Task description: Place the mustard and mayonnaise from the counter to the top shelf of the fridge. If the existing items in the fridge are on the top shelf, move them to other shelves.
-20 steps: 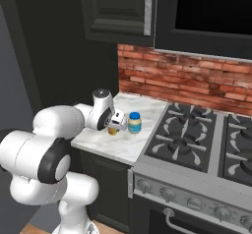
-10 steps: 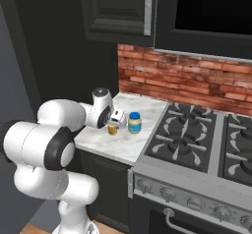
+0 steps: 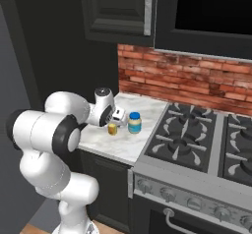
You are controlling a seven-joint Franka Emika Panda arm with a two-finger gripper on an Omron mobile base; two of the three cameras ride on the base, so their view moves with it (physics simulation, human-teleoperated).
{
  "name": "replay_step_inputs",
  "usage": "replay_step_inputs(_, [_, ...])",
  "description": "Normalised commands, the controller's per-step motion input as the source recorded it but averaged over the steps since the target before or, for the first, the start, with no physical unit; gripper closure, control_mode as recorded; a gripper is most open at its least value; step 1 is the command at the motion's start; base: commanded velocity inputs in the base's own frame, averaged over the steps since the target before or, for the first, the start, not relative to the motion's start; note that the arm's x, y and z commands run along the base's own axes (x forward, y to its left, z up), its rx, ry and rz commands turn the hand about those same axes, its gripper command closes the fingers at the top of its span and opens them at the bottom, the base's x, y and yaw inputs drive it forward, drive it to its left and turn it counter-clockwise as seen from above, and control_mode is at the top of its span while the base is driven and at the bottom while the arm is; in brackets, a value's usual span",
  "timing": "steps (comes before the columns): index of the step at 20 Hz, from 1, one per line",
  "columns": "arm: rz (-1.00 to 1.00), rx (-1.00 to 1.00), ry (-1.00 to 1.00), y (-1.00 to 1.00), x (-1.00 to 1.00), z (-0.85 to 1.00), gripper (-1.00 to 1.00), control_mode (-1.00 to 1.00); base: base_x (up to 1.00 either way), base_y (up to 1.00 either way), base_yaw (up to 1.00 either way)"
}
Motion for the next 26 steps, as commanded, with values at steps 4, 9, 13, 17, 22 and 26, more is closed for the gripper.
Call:
replay_step_inputs(4, [0.00,0.00,0.00,0.00,0.28,-0.13,-1.00,-1.00,0.00,0.00,0.00])
replay_step_inputs(9, [0.00,0.00,-0.02,0.00,0.31,-0.11,-1.00,-1.00,0.00,0.00,0.00])
replay_step_inputs(13, [0.00,0.00,-0.05,0.00,0.22,-0.07,-1.00,-1.00,0.00,0.00,0.00])
replay_step_inputs(17, [0.00,0.00,-0.05,0.00,0.07,-0.02,-1.00,-1.00,0.00,0.00,0.00])
replay_step_inputs(22, [0.00,0.00,-0.06,0.00,0.00,0.00,1.00,-1.00,0.00,0.00,0.00])
replay_step_inputs(26, [0.00,0.00,-0.01,0.00,0.00,0.00,1.00,-1.00,0.00,0.00,0.00])
